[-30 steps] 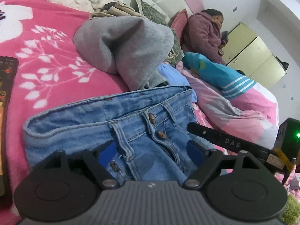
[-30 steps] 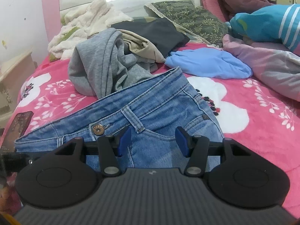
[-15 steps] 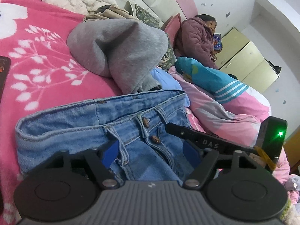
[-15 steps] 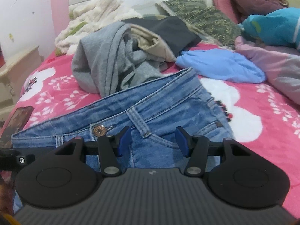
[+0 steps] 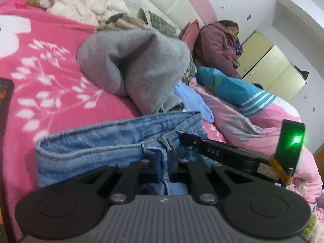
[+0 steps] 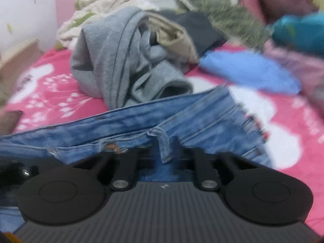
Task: Fold clothes
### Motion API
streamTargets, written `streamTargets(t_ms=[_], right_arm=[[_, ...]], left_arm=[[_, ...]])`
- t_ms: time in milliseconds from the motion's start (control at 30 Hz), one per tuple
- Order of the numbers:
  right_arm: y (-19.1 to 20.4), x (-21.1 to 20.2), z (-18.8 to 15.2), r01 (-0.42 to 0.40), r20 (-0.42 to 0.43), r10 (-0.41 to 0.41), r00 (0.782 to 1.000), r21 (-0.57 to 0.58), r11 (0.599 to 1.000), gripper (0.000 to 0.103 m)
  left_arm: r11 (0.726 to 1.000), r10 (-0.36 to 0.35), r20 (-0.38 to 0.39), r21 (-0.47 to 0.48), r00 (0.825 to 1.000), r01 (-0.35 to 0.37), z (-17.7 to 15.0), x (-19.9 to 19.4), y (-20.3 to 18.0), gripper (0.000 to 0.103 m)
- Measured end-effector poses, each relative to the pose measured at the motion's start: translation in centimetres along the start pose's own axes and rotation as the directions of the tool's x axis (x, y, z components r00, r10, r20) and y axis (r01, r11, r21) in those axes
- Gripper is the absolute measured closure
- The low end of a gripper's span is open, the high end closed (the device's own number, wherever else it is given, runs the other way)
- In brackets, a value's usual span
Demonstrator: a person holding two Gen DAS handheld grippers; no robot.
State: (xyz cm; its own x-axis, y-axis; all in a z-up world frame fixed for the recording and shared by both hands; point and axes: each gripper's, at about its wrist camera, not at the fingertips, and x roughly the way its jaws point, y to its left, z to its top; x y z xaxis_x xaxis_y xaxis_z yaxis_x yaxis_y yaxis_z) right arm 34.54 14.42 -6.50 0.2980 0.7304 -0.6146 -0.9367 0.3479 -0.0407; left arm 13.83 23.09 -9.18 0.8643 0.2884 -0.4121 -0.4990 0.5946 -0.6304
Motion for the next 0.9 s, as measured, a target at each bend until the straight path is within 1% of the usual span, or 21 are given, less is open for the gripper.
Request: streamTargets(t_ms=[200,333,400,433,533,600,633,700,767,833,867,900], right_arm=[[0.0,-2.2,1.5,0.044,0.100,-0.048,0.994,0.047,0.998,0.097],[-0.5,-2.6,2.9,0.047,0.137,-0.059,0.989,0.090,0.995,0.097],[-0.7,-2.3,3.5,0.049,0.139,-0.062,0.988,0.095,0.994,0.097],[-0.6,-1.9,3.7,0.049,0.135,-0.062,0.989,0.094,0.994,0.097],[-0.4,-0.5,4.0,0.050,0.117,-0.061,0.991,0.093,0.994,0.097],[-0.3,0.4,3.8,0.054,0.097,-0.063,0.993,0.094,0.994,0.097],[-0.2,0.9,3.5,0.060,0.087,-0.069,0.994,0.094,0.994,0.097],[-0.5,1.7,3.0,0.056,0.075,-0.065,0.995,0.116,0.992,0.097],[-0.6,2.1,2.7,0.057,0.074,-0.067,0.995,0.128,0.990,0.097],[-0.6,2.0,2.8,0.054,0.090,-0.066,0.994,0.130,0.990,0.098],[-0.6,1.9,3.0,0.050,0.102,-0.063,0.993,0.129,0.990,0.102],[-0.6,1.7,3.3,0.045,0.117,-0.061,0.991,0.133,0.990,0.102]], left_arm=[[1.000,-0.021,0.092,0.014,0.996,0.020,0.9,-1.4,-0.1,0.098],[1.000,0.004,0.127,-0.021,0.992,-0.001,2.2,-1.2,0.5,0.098],[0.999,0.034,0.136,-0.042,0.990,-0.028,2.9,-1.0,1.1,0.098],[0.998,0.051,0.142,-0.049,0.989,-0.045,3.1,-0.9,1.4,0.100],[0.995,0.093,0.174,-0.062,0.980,-0.084,4.0,-0.7,2.1,0.100],[0.992,0.112,0.159,-0.067,0.981,-0.103,4.4,-0.4,2.4,0.100],[0.992,0.117,0.139,-0.072,0.983,-0.107,4.3,-0.1,2.6,0.100],[0.993,0.106,0.096,-0.067,0.990,-0.100,4.0,0.3,2.5,0.100],[0.996,0.078,0.079,-0.046,0.994,-0.074,3.5,0.1,2.0,0.100],[0.999,0.040,0.083,-0.012,0.996,-0.040,2.9,-0.5,1.2,0.098],[1.000,0.027,0.093,0.005,0.995,-0.027,2.7,-0.8,0.8,0.096],[1.000,0.016,0.107,0.024,0.994,-0.019,2.5,-1.1,0.4,0.095]])
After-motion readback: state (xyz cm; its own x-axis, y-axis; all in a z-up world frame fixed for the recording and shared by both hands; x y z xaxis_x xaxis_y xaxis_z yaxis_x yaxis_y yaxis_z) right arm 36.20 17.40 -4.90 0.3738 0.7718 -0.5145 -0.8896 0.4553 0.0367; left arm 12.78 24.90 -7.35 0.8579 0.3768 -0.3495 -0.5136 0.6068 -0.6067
